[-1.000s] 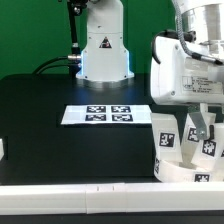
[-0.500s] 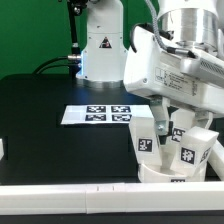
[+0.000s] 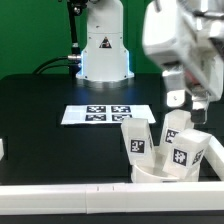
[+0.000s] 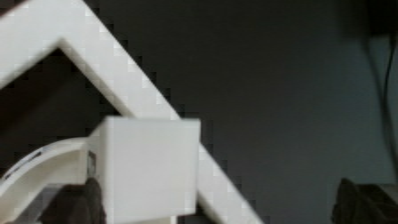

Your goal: Assemble stool

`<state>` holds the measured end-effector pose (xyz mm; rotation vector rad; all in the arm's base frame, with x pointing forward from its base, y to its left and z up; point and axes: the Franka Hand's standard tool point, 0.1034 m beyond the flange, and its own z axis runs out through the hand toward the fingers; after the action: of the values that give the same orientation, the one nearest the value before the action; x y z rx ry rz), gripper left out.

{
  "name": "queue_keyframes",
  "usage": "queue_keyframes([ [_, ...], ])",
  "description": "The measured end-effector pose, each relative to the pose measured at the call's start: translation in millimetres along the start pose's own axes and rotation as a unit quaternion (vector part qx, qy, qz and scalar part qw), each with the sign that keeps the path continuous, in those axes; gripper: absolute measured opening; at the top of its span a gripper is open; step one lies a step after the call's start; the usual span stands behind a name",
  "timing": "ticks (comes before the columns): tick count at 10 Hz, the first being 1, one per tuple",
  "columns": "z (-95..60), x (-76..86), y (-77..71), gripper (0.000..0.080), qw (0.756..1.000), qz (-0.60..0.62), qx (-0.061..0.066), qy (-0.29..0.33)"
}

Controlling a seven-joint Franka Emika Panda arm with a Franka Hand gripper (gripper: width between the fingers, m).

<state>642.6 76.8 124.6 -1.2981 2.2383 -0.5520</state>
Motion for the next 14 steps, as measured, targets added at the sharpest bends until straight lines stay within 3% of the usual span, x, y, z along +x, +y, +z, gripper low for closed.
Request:
queue_keyframes([
  [1,-3.4,-7.2,-4.6,0.0649,0.997,-0.077,0.003,-0.007],
  [5,-1.0,0.3,-14.0,0.0649,0.971,-0.24,0.012,0.003],
  [7,-3.3,-7.7,-32.7,0.0649,0.92,-0.392,0.016,-0.01],
  [9,-0.1,-17.5,-28.6,0.0649,0.856,-0.516,0.009,-0.022],
  [10,-2.8,-14.7,-25.8,0.0649,0.845,-0.535,0.022,-0.007],
  [12,-0.2,-9.9,-26.4,0.0649,0.812,-0.583,0.021,-0.002],
  [13,0.9,-10.8,-26.8,0.0649,0.785,-0.619,0.02,-0.004],
  [14,0.9,-9.4,-31.7,0.0649,0.766,-0.642,0.009,-0.02],
])
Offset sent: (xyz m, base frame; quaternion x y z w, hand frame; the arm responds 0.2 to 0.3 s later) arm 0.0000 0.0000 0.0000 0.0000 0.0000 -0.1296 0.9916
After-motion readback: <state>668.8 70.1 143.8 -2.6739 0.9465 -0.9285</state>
